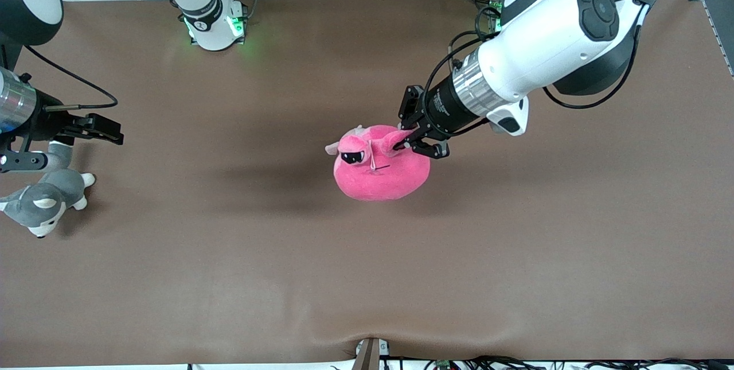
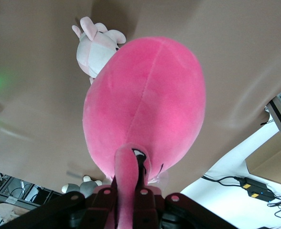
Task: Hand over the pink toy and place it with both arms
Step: 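Hold the pink plush with the left gripper while the right gripper reaches it, then grasp the pink plush with the right gripper and open the left gripper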
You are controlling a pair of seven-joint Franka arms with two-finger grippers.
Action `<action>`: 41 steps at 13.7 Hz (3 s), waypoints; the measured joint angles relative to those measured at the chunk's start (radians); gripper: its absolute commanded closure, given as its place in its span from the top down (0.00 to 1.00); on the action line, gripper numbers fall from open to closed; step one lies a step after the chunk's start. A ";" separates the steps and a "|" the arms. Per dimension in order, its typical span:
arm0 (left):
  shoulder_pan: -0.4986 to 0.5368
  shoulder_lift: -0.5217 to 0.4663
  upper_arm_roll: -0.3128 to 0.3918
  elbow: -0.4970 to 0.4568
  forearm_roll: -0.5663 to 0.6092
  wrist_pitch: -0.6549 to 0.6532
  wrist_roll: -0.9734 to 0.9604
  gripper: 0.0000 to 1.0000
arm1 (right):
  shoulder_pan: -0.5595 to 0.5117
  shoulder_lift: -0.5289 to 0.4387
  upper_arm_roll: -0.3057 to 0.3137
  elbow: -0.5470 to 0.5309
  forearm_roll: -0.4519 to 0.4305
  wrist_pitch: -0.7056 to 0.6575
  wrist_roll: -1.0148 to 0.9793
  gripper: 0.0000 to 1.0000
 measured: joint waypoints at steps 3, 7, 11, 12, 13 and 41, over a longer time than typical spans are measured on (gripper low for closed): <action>0.000 0.004 0.000 0.000 0.000 0.000 0.000 0.00 | 0.000 0.000 0.000 0.000 0.000 0.004 0.000 1.00; 0.000 0.004 0.000 0.000 0.000 0.000 0.000 0.00 | 0.019 0.016 0.007 0.000 0.000 0.040 0.000 1.00; -0.027 0.013 0.000 0.000 0.000 0.012 -0.007 0.00 | 0.024 0.042 0.006 -0.001 0.039 0.100 0.000 1.00; -0.039 0.019 0.000 0.000 0.000 0.030 -0.020 0.00 | 0.024 0.049 0.006 -0.001 0.061 0.121 0.000 1.00; -0.051 0.025 0.001 0.000 0.000 0.055 -0.039 0.00 | 0.026 0.056 0.007 -0.001 0.078 0.142 0.000 1.00; -0.238 0.071 0.066 0.000 0.000 0.247 -0.210 0.00 | 0.407 0.069 0.014 -0.004 0.377 0.310 -0.635 1.00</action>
